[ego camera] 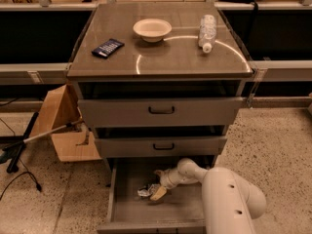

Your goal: Pick redbull can from bottom drawer and place on counter

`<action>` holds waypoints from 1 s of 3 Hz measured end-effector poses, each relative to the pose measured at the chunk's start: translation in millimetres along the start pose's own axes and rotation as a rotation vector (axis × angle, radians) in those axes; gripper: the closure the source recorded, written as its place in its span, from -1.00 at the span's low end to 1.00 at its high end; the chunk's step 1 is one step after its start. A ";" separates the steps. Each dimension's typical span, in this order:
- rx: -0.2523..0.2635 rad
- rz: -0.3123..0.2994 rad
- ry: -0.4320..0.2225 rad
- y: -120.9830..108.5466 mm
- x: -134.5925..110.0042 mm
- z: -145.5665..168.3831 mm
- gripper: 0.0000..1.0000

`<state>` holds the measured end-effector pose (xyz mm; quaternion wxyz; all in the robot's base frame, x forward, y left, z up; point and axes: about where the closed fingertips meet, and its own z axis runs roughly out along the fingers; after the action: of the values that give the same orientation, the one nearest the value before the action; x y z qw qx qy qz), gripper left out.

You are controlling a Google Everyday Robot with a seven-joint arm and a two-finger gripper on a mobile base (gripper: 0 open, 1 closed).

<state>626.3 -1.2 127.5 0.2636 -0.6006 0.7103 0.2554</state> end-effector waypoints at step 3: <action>0.000 0.000 0.000 0.1 0.0 0.1 0.78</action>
Offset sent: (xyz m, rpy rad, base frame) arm 0.0000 0.0000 0.0000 0.0000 0.0000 0.0000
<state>626.2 -1.1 127.4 0.2635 -0.6006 0.7103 0.2555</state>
